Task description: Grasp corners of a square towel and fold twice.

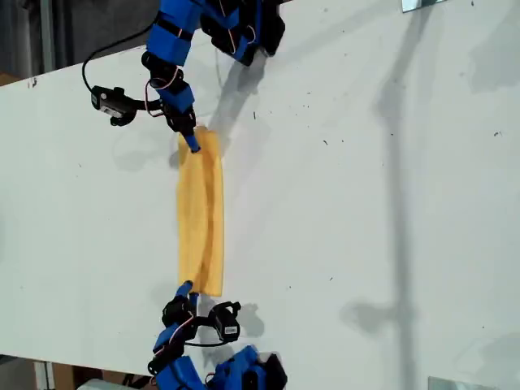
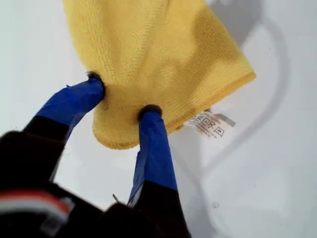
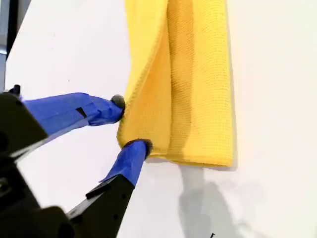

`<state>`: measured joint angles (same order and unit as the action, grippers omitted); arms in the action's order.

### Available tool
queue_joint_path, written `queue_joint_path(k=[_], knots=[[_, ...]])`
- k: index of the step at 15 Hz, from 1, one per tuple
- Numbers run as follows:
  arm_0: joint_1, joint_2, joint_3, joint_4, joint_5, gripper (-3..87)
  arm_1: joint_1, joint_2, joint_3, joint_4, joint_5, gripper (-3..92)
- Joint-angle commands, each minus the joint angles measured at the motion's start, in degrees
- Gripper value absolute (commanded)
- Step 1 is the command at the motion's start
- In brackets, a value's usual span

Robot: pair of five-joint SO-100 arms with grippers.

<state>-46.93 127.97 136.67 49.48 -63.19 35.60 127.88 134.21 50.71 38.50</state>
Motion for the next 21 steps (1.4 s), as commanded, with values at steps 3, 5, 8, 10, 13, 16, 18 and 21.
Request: queue_joint_path(k=[3,5,8,10,13,16,18,21], knots=[[2.99,4.66,-5.54,10.72,-3.52,12.1,-0.88,11.69,-0.35,6.5,2.11,23.8],[2.29,5.45,-6.24,13.01,-3.34,12.0,-0.97,14.24,0.62,9.32,2.37,24.6],[3.52,-2.11,-10.81,13.45,-3.16,12.6,1.41,17.67,4.04,10.02,1.85,24.8],[1.67,0.88,-11.16,14.06,-2.64,16.7,4.04,10.81,3.78,8.26,1.85,27.4],[0.7,6.15,-6.24,14.15,-2.81,17.6,6.94,-6.06,-4.31,8.88,0.79,30.6],[-0.88,18.98,3.43,15.12,-4.39,18.6,9.76,-23.38,-16.96,9.93,-1.23,31.1],[-1.05,32.7,11.43,17.75,-6.59,18.7,12.74,-34.45,-24.79,12.13,-1.93,30.6],[-1.05,45.44,19.25,21.97,-7.91,18.6,17.93,-46.67,-27.69,13.18,-2.2,30.2]])
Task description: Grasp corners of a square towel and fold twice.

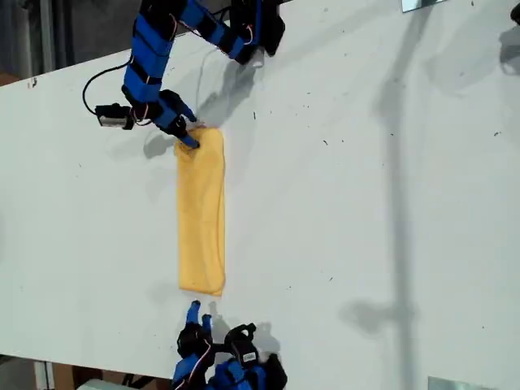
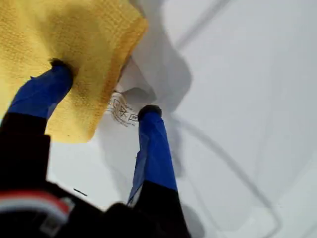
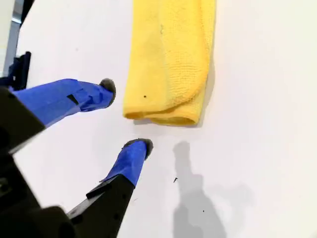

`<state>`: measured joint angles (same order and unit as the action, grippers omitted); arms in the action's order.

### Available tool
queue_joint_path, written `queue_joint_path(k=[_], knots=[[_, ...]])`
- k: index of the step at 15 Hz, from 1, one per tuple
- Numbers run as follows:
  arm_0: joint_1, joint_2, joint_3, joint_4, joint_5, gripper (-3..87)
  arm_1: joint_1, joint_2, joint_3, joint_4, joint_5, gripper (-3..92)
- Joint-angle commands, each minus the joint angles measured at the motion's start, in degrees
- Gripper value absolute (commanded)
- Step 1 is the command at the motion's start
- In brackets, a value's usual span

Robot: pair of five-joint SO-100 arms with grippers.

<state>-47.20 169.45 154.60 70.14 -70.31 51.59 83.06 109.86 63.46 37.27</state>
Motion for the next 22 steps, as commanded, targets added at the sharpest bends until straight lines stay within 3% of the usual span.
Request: queue_joint_path(k=[1,4,7,8,10,17,22], knots=[[-1.41,6.86,3.08,2.64,-0.88,18.8,2.11,-2.9,-2.72,0.35,-1.23,30.2],[-1.67,20.65,9.58,7.82,-2.46,18.9,-0.09,-3.25,-2.02,0.44,-2.29,27.1],[-1.23,26.46,16.88,7.91,-3.69,18.7,-6.33,-4.31,-3.69,-0.53,-2.29,26.0],[-0.53,26.1,17.84,6.68,-4.22,18.7,-6.42,-5.54,-4.04,-0.44,-2.2,22.6],[-0.18,26.46,20.13,5.63,-4.75,18.6,-4.31,-6.5,-2.99,0.35,-2.29,0.3],[0.88,26.81,20.92,5.54,-5.71,18.4,13.97,19.86,18.81,-4.04,-1.14,0.0],[0.7,26.89,21.09,5.45,-5.45,18.2,9.49,34.54,6.94,8.44,3.69,-0.1]])
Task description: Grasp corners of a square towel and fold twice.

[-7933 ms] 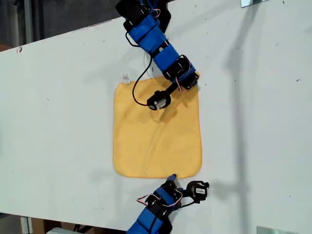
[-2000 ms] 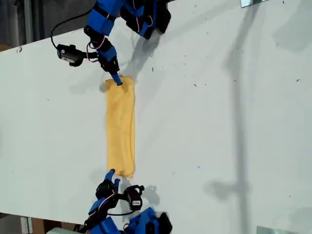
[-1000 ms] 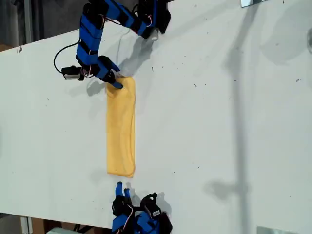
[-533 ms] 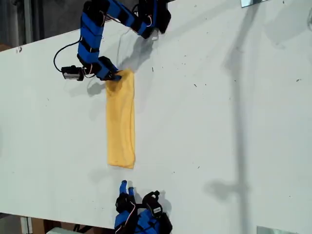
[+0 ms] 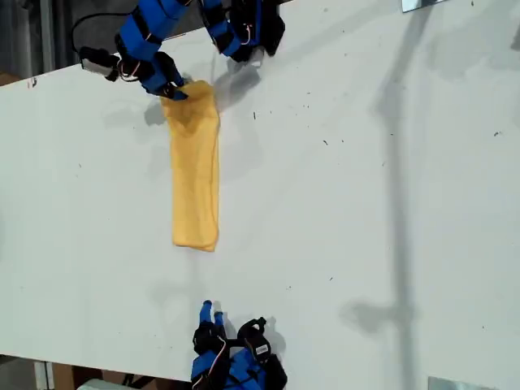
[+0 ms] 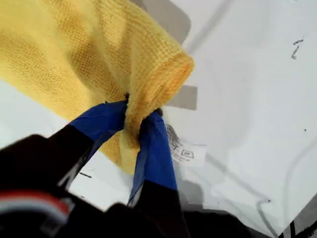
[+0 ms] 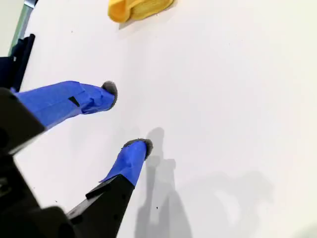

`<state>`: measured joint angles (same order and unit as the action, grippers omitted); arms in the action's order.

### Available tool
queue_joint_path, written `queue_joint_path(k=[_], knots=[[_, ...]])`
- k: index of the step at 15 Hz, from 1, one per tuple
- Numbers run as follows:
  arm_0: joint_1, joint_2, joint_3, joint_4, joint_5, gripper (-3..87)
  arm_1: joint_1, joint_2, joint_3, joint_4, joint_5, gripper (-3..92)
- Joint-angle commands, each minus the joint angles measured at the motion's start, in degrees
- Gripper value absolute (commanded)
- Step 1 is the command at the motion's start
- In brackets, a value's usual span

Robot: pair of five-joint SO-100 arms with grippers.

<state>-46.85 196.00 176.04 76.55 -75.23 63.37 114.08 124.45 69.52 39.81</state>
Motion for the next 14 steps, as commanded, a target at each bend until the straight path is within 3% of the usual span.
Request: queue_joint_path(k=[1,9,14], knots=[[0.35,0.53,-0.35,-0.97,-0.44,18.2,-6.06,2.11,-13.54,3.25,2.81,-0.1],[0.26,0.79,-0.09,-0.97,-0.09,18.1,-30.15,-33.75,-60.38,-1.32,1.85,-0.1],[0.0,0.88,0.0,-0.97,-0.35,17.9,-35.86,-42.45,-67.06,-14.77,0.18,-0.1]])
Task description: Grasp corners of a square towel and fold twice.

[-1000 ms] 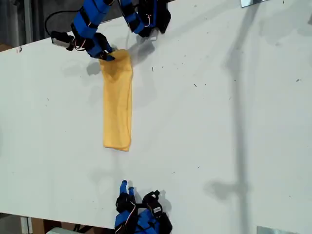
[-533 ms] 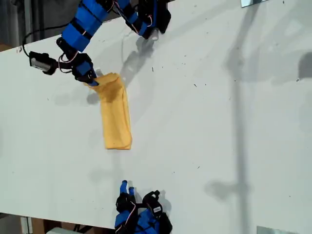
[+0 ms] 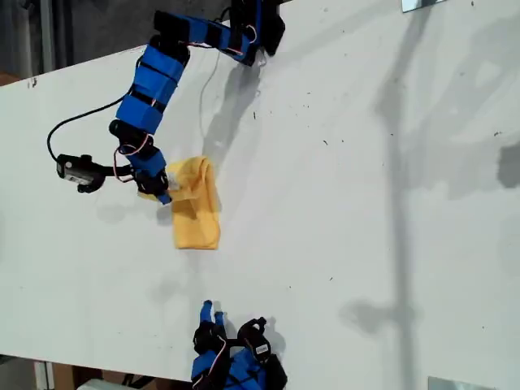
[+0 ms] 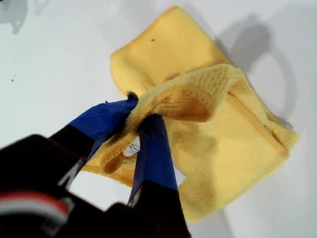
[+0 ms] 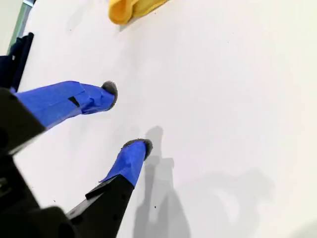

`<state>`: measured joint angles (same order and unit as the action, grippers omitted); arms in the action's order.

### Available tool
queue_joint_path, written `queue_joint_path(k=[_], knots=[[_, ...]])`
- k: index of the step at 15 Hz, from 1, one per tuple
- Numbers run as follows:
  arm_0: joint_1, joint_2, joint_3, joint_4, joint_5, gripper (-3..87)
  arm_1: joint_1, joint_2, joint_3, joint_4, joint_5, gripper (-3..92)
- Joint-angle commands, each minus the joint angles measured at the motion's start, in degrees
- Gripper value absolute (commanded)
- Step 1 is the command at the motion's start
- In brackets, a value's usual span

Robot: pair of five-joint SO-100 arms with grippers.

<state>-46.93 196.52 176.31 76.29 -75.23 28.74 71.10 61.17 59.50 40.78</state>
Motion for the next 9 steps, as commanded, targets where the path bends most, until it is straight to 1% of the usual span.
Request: queue_joint_path(k=[1,2,3,5,8,9], knots=[[0.09,0.35,-0.26,-0.7,-0.35,17.9,-1.76,-1.32,-3.78,-9.32,-0.79,-0.1],[0.09,0.35,-0.26,-0.7,-0.35,17.9,-2.37,-3.87,-4.92,-13.01,-0.79,-0.1],[0.09,0.35,-0.26,-0.7,-0.26,17.9,-2.9,-7.82,-8.7,-13.97,-0.79,-0.1],[0.09,0.44,-0.26,-0.7,-0.26,17.9,-2.72,-13.27,-10.46,-18.28,-0.35,-0.1],[0.09,0.53,-0.18,-0.7,-0.18,17.9,-1.58,-17.75,-11.07,-19.86,-0.26,0.8],[0.09,0.53,-0.18,-0.7,-0.18,17.9,-1.76,-17.58,-11.07,-19.69,-0.26,10.8]])
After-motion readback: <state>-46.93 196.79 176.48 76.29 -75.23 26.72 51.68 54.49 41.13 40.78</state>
